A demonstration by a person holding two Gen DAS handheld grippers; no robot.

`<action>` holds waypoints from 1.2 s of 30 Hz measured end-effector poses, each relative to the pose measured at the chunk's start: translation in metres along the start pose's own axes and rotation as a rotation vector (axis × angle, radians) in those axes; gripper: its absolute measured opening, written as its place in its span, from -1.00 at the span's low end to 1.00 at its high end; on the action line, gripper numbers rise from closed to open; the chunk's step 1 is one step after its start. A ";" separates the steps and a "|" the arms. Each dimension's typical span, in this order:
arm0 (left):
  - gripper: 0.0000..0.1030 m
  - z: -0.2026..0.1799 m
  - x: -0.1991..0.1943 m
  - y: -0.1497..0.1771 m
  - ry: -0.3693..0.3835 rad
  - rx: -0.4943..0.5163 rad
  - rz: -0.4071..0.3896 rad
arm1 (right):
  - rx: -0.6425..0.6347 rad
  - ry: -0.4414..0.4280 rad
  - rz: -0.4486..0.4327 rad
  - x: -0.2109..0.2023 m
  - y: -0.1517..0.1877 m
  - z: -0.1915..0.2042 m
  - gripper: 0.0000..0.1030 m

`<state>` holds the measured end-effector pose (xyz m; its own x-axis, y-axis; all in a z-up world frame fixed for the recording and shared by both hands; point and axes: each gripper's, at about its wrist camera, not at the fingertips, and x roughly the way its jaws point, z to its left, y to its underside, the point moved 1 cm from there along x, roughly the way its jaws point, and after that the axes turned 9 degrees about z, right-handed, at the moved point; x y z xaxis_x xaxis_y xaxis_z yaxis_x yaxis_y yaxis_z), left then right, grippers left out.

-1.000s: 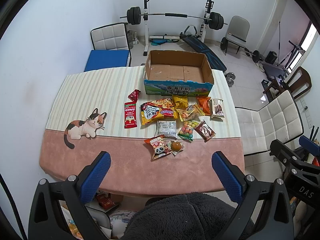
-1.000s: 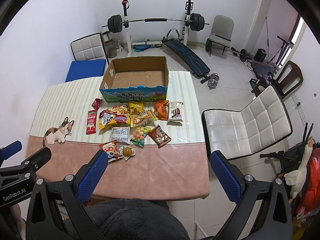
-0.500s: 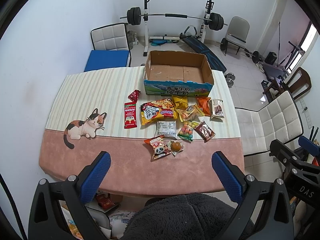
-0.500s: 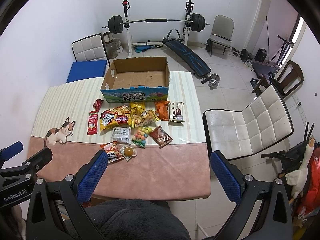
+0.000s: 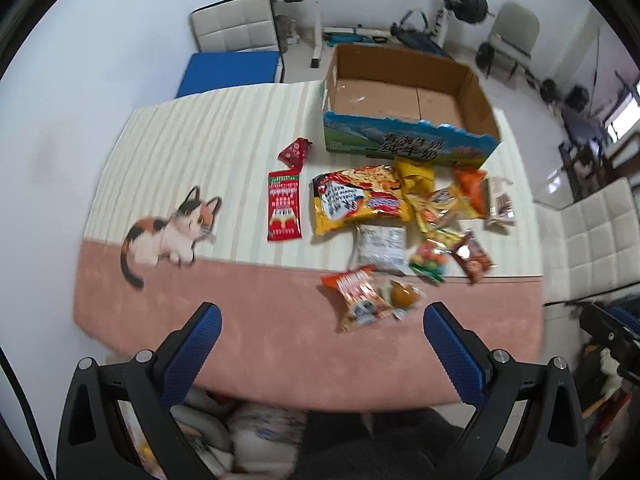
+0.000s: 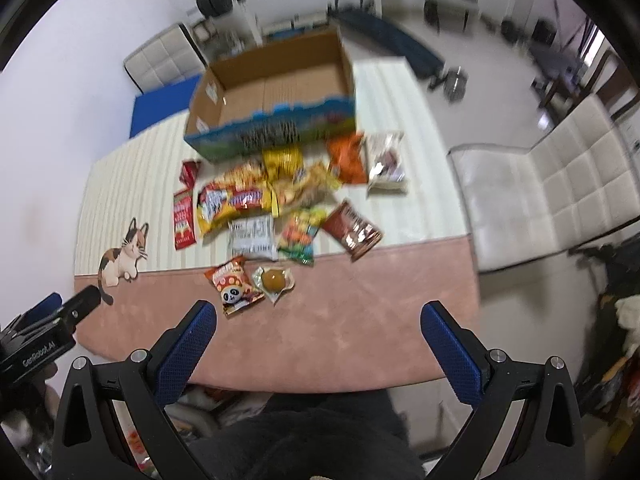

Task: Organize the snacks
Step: 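Reach the left tool to the Sedaap noodle pack while the right tool reaches the gumball bag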

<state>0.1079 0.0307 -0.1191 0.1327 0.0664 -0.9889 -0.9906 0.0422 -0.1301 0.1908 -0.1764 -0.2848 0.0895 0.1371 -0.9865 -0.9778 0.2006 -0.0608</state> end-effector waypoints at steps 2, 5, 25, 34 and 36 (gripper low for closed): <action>1.00 -0.002 0.027 -0.017 -0.051 0.078 -0.007 | 0.015 -0.005 0.048 0.034 -0.016 -0.002 1.00; 1.00 -0.014 0.065 -0.045 -0.101 0.222 -0.008 | 0.055 -0.021 0.141 0.098 -0.046 -0.006 1.00; 1.00 -0.111 0.254 -0.155 -0.099 1.023 0.101 | 0.201 -0.142 0.365 0.295 -0.111 0.002 1.00; 1.00 -0.118 0.284 -0.191 0.071 1.005 0.209 | 0.232 -0.186 0.387 0.316 -0.110 0.012 1.00; 1.00 -0.115 0.289 -0.196 0.093 0.993 0.220 | 0.244 -0.178 0.390 0.322 -0.110 0.013 0.98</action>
<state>0.3363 -0.0734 -0.3873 -0.0941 0.0970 -0.9908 -0.5119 0.8489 0.1317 0.3296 -0.1413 -0.5938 -0.2222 0.4068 -0.8861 -0.8741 0.3196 0.3659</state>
